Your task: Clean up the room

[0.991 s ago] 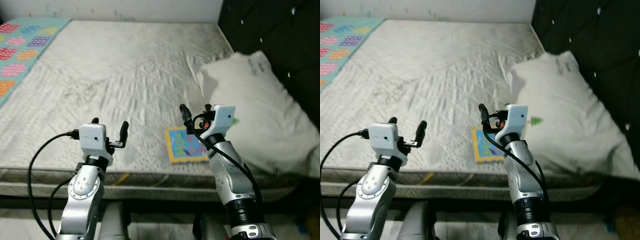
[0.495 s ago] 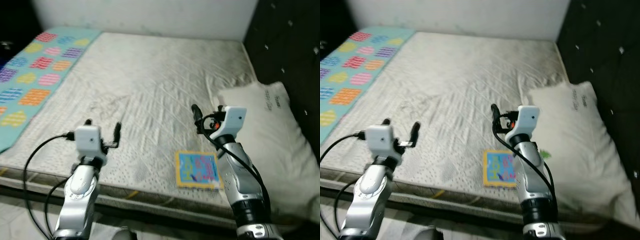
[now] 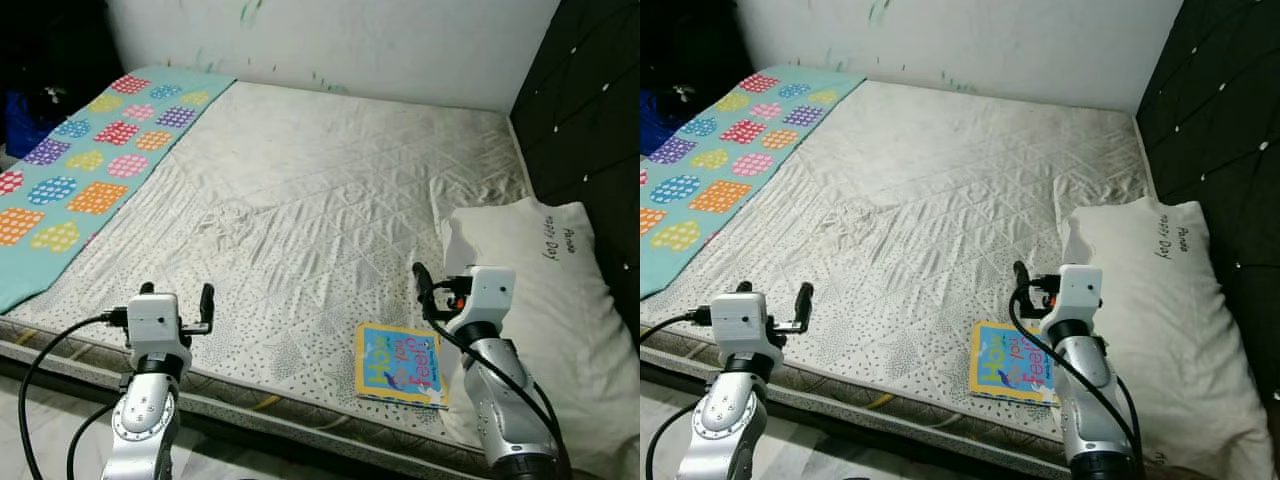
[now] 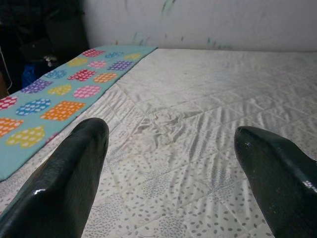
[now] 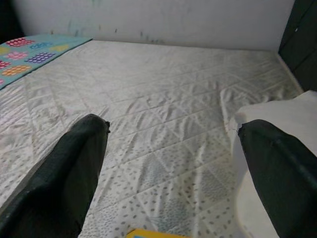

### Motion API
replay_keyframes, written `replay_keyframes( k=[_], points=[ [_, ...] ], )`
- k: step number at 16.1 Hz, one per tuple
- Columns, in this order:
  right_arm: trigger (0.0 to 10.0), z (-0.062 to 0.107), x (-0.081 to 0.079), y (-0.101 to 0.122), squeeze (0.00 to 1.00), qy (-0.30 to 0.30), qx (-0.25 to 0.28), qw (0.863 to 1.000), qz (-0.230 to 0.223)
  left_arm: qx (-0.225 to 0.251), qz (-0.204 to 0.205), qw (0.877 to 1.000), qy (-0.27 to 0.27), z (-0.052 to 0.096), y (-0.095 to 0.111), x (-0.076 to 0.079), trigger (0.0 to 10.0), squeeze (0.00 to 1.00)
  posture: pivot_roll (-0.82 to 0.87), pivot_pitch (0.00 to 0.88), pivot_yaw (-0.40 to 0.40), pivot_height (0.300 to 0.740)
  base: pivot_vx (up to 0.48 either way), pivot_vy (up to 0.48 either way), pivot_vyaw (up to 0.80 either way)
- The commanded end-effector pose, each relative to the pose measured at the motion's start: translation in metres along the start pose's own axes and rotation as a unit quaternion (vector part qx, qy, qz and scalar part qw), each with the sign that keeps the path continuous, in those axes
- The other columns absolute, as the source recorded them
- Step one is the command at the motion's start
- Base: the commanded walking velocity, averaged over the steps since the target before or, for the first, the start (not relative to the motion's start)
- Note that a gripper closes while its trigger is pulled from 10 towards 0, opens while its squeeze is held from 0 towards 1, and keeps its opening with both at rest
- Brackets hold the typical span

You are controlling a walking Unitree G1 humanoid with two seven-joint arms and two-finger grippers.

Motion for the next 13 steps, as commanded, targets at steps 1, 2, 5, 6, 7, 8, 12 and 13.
replay_keyframes(
  k=[1,2,5,6,7,8,12,13],
  points=[
    [10.0,-0.003,0.000,0.007,0.00,-0.008,0.012,1.000,0.004,-0.005,-0.004,1.000,0.000,-0.001,-0.003,0.000,10.0,0.00,0.03,0.000,0.003,0.740,0.000,0.000,0.00],
    [10.0,-0.005,0.001,0.010,0.00,-0.017,0.016,1.000,-0.002,-0.005,0.001,1.000,-0.009,-0.002,0.000,0.003,10.0,0.00,0.02,0.000,0.004,0.740,0.000,0.000,0.00],
    [10.0,-0.012,-0.003,0.019,0.00,-0.027,0.029,0.999,-0.003,-0.001,-0.006,1.000,-0.024,-0.003,0.003,0.008,10.0,0.00,0.01,0.000,0.005,0.740,0.000,0.000,0.00],
    [10.0,-0.013,-0.006,0.021,0.00,-0.026,0.030,0.999,-0.009,-0.001,-0.003,1.000,-0.028,-0.003,0.003,0.009,10.0,0.00,0.01,0.000,0.003,0.740,0.000,0.000,0.00],
    [10.0,-0.014,-0.007,0.020,0.00,-0.026,0.029,0.999,-0.013,-0.003,-0.003,1.000,-0.027,-0.003,0.002,0.010,10.0,0.00,0.01,0.000,0.002,0.740,0.000,0.000,0.00],
    [10.0,-0.014,-0.012,0.021,0.00,-0.022,0.030,0.999,-0.014,-0.003,-0.001,1.000,-0.025,-0.002,0.002,0.010,10.0,0.00,0.01,0.000,0.001,0.740,0.000,0.000,0.00],
    [10.0,-0.016,-0.016,0.017,0.00,-0.019,0.021,0.999,-0.017,0.000,0.006,1.000,-0.022,-0.003,0.004,0.010,10.0,0.00,0.02,0.000,0.001,0.740,0.000,0.000,-0.60],
    [10.0,-0.016,-0.016,0.017,0.00,-0.018,0.023,0.999,-0.014,0.002,0.014,1.000,-0.026,-0.004,0.006,0.010,10.0,0.00,0.01,0.000,0.000,0.740,0.000,0.000,-0.80]
  ],
)
Point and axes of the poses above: a point about 5 cm out from each wrist's last joint towards the gripper, its own z axis pointing back from the gripper into the wrist, its own y axis along the axis of the wrist's last joint, x = y × z, the point moved 4 cm from there along -z, pointing out of the wrist towards the gripper, and after that the axes turned 5 degrees about -z, right-handed, at the moved point
